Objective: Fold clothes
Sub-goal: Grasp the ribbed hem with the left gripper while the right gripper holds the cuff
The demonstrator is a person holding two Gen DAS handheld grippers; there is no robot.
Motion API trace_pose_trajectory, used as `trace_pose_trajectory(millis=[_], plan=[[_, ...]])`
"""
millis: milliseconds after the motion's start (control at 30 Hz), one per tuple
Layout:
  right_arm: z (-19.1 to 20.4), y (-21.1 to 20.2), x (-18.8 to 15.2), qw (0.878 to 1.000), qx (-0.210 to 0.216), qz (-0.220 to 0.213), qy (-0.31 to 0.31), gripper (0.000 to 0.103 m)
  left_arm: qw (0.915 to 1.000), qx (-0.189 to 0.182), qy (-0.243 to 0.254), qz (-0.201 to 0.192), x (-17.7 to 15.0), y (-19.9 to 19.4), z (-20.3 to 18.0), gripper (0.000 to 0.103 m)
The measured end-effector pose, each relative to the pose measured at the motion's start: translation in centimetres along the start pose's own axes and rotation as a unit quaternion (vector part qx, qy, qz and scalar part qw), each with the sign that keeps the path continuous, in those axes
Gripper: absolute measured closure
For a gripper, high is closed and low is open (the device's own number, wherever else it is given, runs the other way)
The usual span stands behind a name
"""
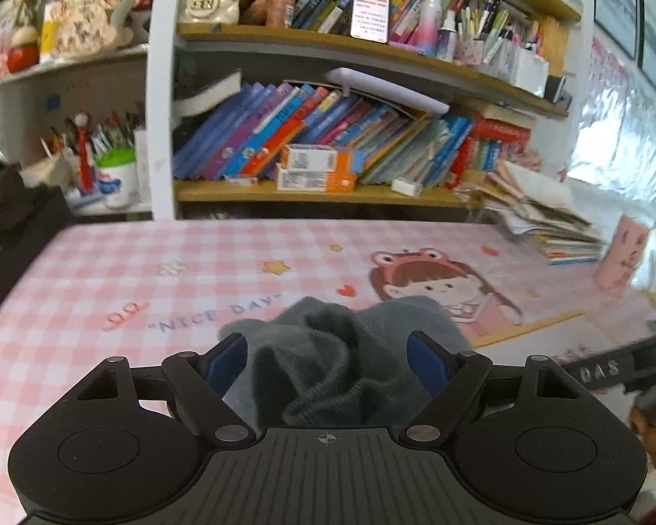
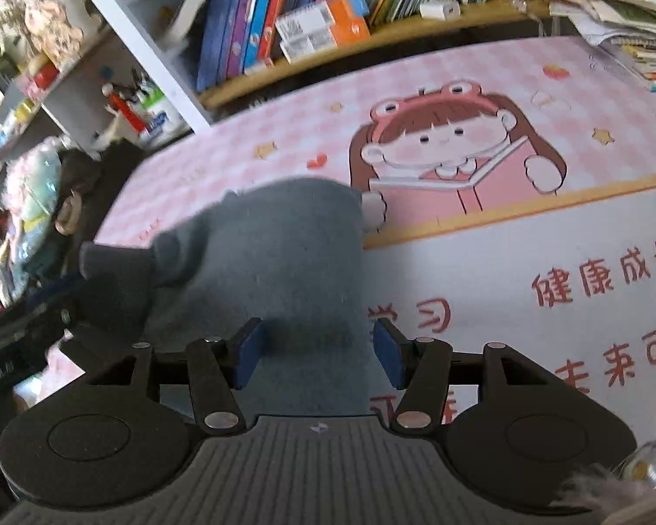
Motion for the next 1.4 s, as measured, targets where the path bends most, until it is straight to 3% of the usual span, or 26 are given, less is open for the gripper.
trace_pose_trajectory(millis=[33, 133, 200, 300, 433, 500, 633, 667, 767, 867, 1000, 1067, 1267, 1333, 1400], plan=[[0.0, 0.2, -0.1, 1.0, 0.0, 0.003, -0.003, 0.046, 1.0, 0.005, 0.001, -0.002, 0.1, 0.0, 0.1, 0.023], [0.3, 0.7, -0.3, 1.0, 0.002, 0.011, -0.007, 0.042, 0.9999, 0.002, 0.009, 0.012, -0.2, 0.6, 0.4, 0.045], [0.5, 1.0, -0.4, 1.0, 0.004, 0.016, -0.009, 0.04, 0.9988, -0.01, 0.018, 0.045, -0.9, 2.0, 0.4, 0.085], [0.4, 1.5, -0.3, 1.0, 0.006, 0.022, -0.007, 0.039, 0.9983, -0.028, -0.008, 0.051, -1.3, 2.0, 1.3, 0.09], [0.8, 1.5, -0.1, 1.0, 0.019, 0.019, -0.011, 0.032, 0.9902, -0.108, -0.082, -0.036, 1.1, -2.7, 2.4, 0.091], [1.2, 1.5, 0.0, 0.999, 0.028, 0.017, -0.017, 0.032, 0.9851, -0.112, -0.129, -0.025, 0.8, -2.2, 4.0, 0.091], [1.3, 2.0, -0.1, 0.999, 0.013, 0.027, -0.022, 0.032, 0.9745, -0.079, -0.197, 0.071, -3.3, 3.3, 7.3, 0.087], [1.3, 2.1, -0.2, 0.999, 0.014, 0.028, -0.022, 0.032, 0.9726, -0.083, -0.207, 0.067, -3.6, 3.5, 7.6, 0.083], [1.2, 2.3, -0.3, 0.999, 0.016, 0.03, -0.021, 0.032, 0.9749, -0.077, -0.199, 0.064, -3.7, 3.4, 7.6, 0.073], [1.1, 2.2, -0.4, 0.999, 0.016, 0.025, -0.016, 0.032, 0.9778, -0.063, -0.191, 0.06, -3.4, 2.5, 7.6, 0.056], [1.0, 1.4, 0.2, 1.0, 0.015, 0.0, -0.015, 0.033, 0.9774, -0.081, -0.193, 0.025, -2.5, 0.5, 7.5, 0.049], [0.9, 0.9, 0.5, 1.0, 0.015, -0.016, -0.015, 0.033, 0.9783, -0.078, -0.189, 0.035, -2.4, 0.8, 7.4, 0.047], [0.2, 0.8, 1.5, 0.999, 0.026, -0.024, 0.0, 0.033, 0.9754, -0.086, -0.189, 0.074, -3.2, 2.8, 6.9, 0.052], [-0.1, 1.1, 1.6, 0.999, 0.03, -0.019, 0.003, 0.033, 0.9745, -0.102, -0.181, 0.086, -3.2, 3.3, 6.4, 0.076], [-0.3, 1.6, 1.5, 0.999, 0.032, -0.013, 0.006, 0.033, 0.9766, -0.1, -0.171, 0.083, -2.9, 3.2, 6.1, 0.086]])
Point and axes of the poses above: each gripper's, at about its wrist camera, not at the fingertips, and y roughly the way its jaws point, z to its left, x to its top, the point moved 9 cm from there along y, roughly the way its jaws point, and after that the axes turned 15 degrees about z, right-handed, at the moved point
